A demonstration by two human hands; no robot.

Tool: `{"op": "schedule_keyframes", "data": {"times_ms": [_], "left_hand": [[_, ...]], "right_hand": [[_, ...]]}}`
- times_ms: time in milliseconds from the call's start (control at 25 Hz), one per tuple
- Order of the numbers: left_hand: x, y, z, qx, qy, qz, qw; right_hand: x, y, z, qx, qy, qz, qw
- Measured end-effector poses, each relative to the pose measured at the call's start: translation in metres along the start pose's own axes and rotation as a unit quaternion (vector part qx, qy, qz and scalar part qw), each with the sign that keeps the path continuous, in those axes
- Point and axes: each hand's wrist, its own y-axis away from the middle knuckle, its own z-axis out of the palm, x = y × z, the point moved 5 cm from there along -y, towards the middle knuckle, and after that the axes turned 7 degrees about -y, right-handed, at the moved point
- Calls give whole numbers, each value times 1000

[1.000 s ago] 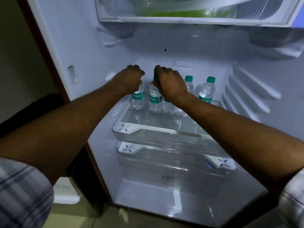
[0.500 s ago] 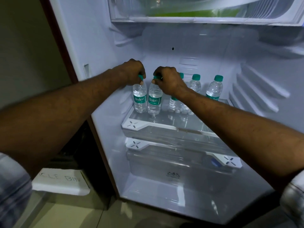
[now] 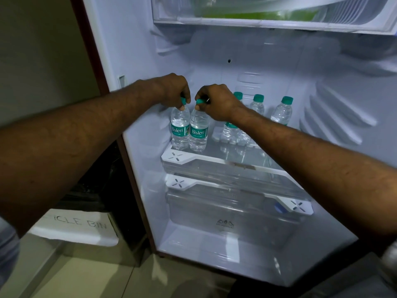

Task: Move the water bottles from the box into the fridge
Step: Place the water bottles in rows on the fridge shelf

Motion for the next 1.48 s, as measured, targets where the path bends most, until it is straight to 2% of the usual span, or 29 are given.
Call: {"op": "schedule_keyframes", "data": {"times_ms": [160, 240, 400, 440, 480, 560, 640, 680, 800, 920, 1000, 1200, 1480], "left_hand": [[2, 2, 3, -21, -22, -1, 1000], [1, 2, -1, -8, -15, -6, 1000], [12, -5, -31, 183, 69, -19, 981], [24, -11, -36, 204, 86, -3, 975], [38, -17, -38, 201, 94, 15, 975], [71, -33, -33, 155, 98, 41, 982], [100, -53, -19, 91, 86, 59, 990], [110, -62, -8, 59, 70, 62, 994], [122, -80, 19, 37, 58, 77, 995], [124, -78, 18, 106, 101, 86, 986], [120, -74, 13, 115, 98, 76, 986], [112, -52, 3, 105, 75, 84, 988], [111, -16, -13, 29, 29, 127, 991]], "right_hand": [[0, 6, 1, -8, -23, 0, 1000], [4, 8, -7, 3, -51, 11, 999], [42, 8, -65, 143, 3, 33, 989], [56, 9, -77, 155, 25, 53, 986], [70, 10, -85, 144, 51, 82, 985], [93, 17, -81, 52, 120, 139, 982], [107, 26, -66, -32, 169, 159, 972], [110, 28, -61, -42, 176, 154, 971], [106, 32, -64, 22, 160, 128, 979], [106, 38, -70, 65, 132, 138, 980], [104, 40, -72, 71, 103, 140, 982], [89, 44, -80, -9, 122, 123, 985], [57, 44, -74, -87, 95, 120, 984]]}}
